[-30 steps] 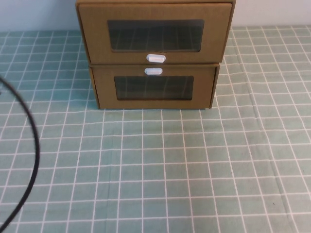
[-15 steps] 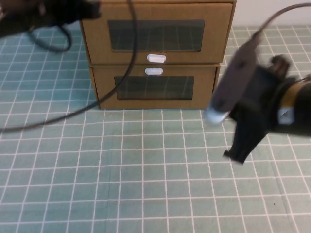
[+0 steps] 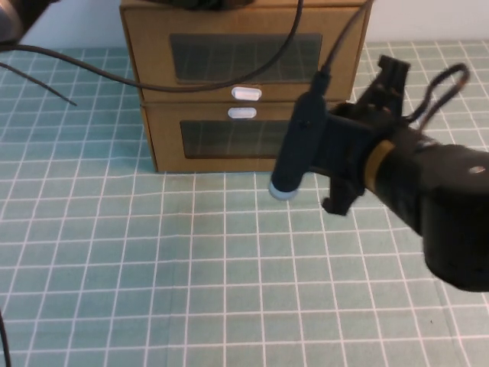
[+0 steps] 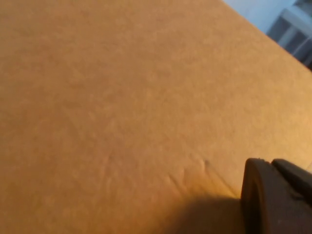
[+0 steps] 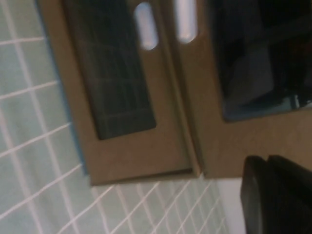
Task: Open the shoe box
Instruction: 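Pull the top drawer of the cardboard box fully open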
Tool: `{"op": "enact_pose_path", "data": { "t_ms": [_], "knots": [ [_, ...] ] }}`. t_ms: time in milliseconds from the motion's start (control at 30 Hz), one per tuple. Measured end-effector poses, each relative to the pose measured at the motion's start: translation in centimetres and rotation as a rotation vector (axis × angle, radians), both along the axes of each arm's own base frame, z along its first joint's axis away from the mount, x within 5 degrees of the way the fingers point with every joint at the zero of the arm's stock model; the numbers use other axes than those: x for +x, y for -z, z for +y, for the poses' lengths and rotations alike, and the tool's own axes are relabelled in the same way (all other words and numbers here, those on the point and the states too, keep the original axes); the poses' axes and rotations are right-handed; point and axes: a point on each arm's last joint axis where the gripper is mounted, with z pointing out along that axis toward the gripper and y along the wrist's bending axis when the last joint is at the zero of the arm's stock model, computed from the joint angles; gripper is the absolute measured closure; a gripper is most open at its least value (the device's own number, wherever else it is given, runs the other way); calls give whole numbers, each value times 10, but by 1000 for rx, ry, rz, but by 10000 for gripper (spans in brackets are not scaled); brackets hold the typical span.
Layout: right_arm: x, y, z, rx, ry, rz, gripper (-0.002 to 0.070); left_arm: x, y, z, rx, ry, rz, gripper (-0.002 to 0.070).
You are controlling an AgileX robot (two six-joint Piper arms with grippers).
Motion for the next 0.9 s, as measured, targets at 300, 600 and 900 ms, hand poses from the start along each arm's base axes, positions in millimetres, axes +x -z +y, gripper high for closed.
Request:
{"op": "enact_pose_path", "data": {
  "t_ms": [300, 600, 900],
  "knots": [
    [37, 35, 49, -11, -50, -26, 644, 11, 10, -7, -90, 2, 86, 680],
    [71, 42, 65, -18, -16, -45, 388, 10, 10, -6, -85, 8, 90, 680],
    [84, 53, 75, -84, -22, -57, 363, 10, 11, -6, -76, 10, 90, 680]
  ]
}}
